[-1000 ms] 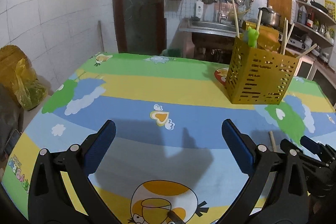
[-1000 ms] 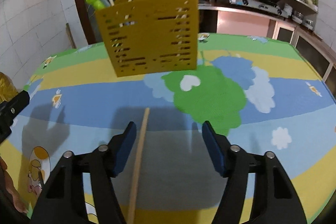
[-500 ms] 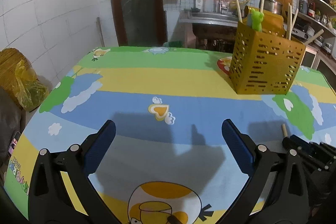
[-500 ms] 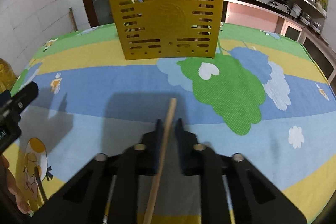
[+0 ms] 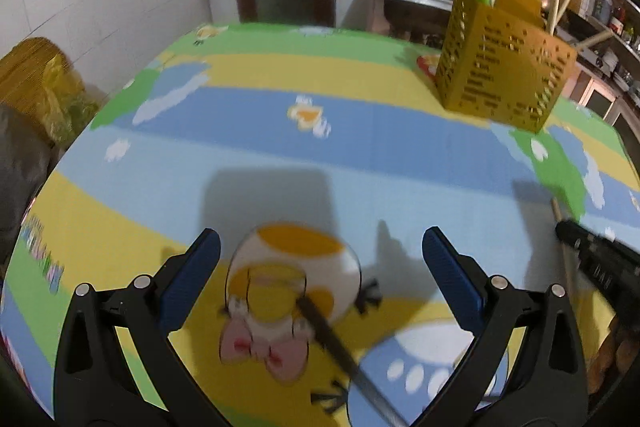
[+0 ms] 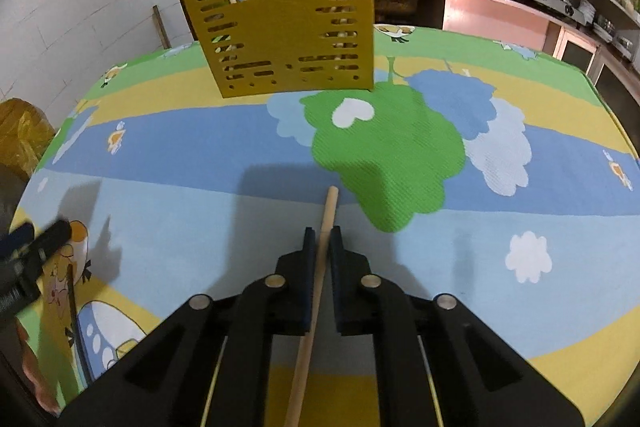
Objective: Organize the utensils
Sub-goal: 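Grasp the black-handled spoon by its handle with the left tool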
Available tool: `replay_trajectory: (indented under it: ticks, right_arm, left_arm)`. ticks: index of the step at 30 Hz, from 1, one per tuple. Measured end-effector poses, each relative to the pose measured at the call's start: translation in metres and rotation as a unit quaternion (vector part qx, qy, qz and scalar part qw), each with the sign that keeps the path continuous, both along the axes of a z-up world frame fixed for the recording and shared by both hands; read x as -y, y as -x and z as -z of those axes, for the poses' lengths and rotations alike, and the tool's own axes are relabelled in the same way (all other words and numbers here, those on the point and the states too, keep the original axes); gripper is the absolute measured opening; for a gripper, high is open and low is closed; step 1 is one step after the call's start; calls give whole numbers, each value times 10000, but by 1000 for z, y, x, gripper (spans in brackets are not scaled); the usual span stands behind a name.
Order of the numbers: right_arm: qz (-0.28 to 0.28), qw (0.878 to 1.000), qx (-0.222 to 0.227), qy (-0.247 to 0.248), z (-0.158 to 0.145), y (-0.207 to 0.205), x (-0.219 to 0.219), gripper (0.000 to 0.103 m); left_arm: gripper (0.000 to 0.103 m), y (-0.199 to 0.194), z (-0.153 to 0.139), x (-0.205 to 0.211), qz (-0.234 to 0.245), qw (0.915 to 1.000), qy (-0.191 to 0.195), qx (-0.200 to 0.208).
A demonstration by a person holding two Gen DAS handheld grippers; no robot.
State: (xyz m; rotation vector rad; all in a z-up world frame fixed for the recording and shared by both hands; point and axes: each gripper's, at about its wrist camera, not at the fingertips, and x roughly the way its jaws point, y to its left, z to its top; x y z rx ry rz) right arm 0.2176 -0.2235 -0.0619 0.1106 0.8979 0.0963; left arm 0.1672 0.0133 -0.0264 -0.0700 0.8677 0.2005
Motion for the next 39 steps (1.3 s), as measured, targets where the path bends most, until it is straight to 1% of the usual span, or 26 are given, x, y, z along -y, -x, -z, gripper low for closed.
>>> replay_trajectory:
  ticks: [5,8,9,10,12,14,15,16,17,18,19,23,25,30,34,36,37,39]
  right_arm:
    - [17,9999,9,-99,1,2,4,8]
    - [40,9999,32,-94,1,2,4,8]
    - [58,9999,34,-108,1,3,4,8]
    - [73,9999,32,-133,1,3,5,8]
    - [98,9997,18,-216,2,3,7,8]
    - [118,9996,8,-267,2,3,9,8]
    - [133,9995,3,-284,2,2,9,8]
    - [146,9995,5,-282,2,2,9,8]
    - [157,9995,7,-276,3,2,8,8]
    - [175,9995,11,-258,3,2,7,8]
    - [177,9996,18,-229,3,3,6,8]
    - [211,9997,16,-158,3,3,5,8]
    - [253,9996,-6,-151,2,2,4,8]
    - [305,9995,-24,-51,2,1,2,8]
    - [370,9991,-15,-206,2,-1,6,7]
    - [448,9986,27,-291,2,-1,10,7]
    - [543,9980,96,-319,-1,0,14,7]
    - [608,9972,253,-367,-6,4,17,6]
  left_arm:
    - [96,21,8,8,-208,9996,-50,-155]
    - [87,29,14,14,-225,9993,-36,-310]
    - [80,29,17,17,-191,9989,-21,-423]
    - [68,30,20,18,-158,9986,2,-511]
    - [51,29,26,21,-50,9971,111,-748]
    - [43,30,25,25,17,9974,85,-720]
    - [37,29,24,27,78,9973,85,-722]
    - [28,28,25,28,123,9973,94,-722]
    - [25,25,25,29,194,9972,86,-724]
    - [18,21,24,31,257,9970,64,-727]
    - [14,17,24,31,300,9968,56,-733]
    - [10,-3,24,30,418,9963,108,-747]
    - [8,-15,25,31,483,9963,31,-717]
    - [8,-44,25,37,669,9955,-43,-677]
    - [8,-66,24,44,820,9947,-113,-616]
    - [8,-70,23,44,894,9944,-31,-560]
    - [8,-69,22,43,931,9943,94,-511]
    - [8,-64,19,41,989,9941,183,-400]
